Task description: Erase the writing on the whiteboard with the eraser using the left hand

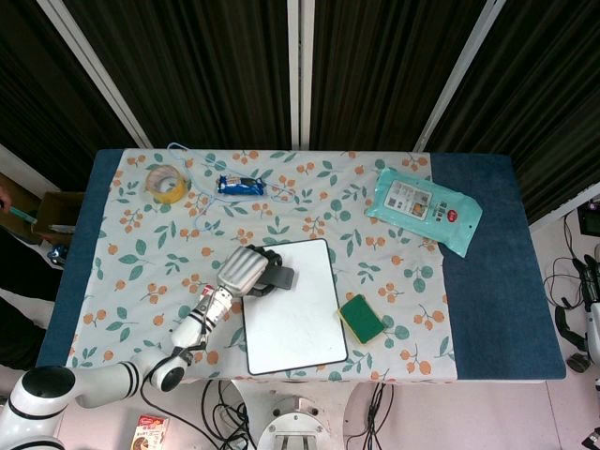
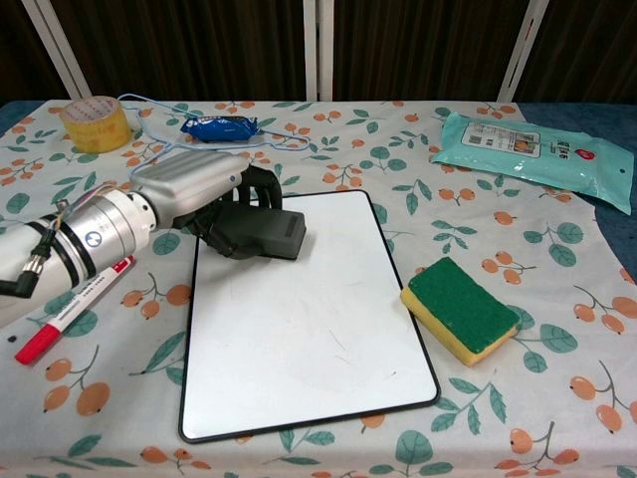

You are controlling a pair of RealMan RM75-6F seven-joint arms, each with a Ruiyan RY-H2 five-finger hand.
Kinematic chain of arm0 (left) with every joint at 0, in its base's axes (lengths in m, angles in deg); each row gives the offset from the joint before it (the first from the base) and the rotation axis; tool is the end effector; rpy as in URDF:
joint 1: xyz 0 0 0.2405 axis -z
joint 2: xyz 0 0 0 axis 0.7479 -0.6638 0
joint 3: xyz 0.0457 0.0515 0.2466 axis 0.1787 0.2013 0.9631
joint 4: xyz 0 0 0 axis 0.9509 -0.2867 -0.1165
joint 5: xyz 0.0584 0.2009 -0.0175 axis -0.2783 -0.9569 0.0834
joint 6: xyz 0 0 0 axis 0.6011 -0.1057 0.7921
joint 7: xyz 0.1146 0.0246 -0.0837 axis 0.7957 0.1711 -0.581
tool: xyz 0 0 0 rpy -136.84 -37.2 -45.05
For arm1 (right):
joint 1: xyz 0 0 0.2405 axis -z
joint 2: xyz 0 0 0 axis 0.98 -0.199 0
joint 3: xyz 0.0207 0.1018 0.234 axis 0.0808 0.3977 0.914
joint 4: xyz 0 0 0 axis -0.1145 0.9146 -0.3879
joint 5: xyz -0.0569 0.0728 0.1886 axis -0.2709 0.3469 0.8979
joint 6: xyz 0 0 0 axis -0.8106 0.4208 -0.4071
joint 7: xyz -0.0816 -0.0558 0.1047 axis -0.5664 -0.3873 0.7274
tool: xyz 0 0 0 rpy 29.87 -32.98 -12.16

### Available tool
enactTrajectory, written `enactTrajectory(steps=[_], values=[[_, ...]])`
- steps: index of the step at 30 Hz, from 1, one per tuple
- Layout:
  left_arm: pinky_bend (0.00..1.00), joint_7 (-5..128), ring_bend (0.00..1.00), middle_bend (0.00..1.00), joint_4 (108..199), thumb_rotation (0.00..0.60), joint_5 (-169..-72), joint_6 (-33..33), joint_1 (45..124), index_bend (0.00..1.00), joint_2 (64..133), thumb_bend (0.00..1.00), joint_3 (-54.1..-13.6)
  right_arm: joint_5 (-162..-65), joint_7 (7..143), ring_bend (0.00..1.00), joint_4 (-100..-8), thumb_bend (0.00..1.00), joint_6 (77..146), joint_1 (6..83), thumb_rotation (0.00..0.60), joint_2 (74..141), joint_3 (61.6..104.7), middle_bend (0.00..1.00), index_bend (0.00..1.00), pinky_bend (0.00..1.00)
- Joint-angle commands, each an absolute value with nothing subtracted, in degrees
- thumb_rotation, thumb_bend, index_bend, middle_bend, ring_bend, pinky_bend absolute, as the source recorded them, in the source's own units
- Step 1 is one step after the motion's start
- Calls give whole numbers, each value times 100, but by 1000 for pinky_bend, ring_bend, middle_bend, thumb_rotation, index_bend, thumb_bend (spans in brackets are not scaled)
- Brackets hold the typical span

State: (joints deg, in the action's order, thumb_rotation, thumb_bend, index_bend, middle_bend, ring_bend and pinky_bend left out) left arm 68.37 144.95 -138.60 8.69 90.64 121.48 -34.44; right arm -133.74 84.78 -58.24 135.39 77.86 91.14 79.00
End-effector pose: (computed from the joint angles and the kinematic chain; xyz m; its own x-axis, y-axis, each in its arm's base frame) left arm -0.1361 0.3317 -0.0927 0.4062 0.2462 0.8800 0.8339 -0.4937 -0.2467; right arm -0.3629 -0.1685 0.1854 0.3878 0.0931 0.9170 -0.9192 0.1131 0.3772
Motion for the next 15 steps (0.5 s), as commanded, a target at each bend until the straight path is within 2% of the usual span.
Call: enactTrajectory(steps=[1,8,15], values=[[633,6663,614,716,14382,600,-13871,750,9139,764,12135,433,-3607,-13369,8461,0,-5836,366,13542,7787,600,9108,7904,0,0,0],[634,6554,617,718,14440,600,-13700,594,9133,765,11784,434,-3886,-13368,8415,0,-5869,367,13513,7765,600,9111,7906,0,0,0],[633,6486,618,718,14674,600,-13576,464,8883,765,11172,434,-3856,-13379,8360,0,-5873,367,13457,7720,600,9139,7901,0,0,0]])
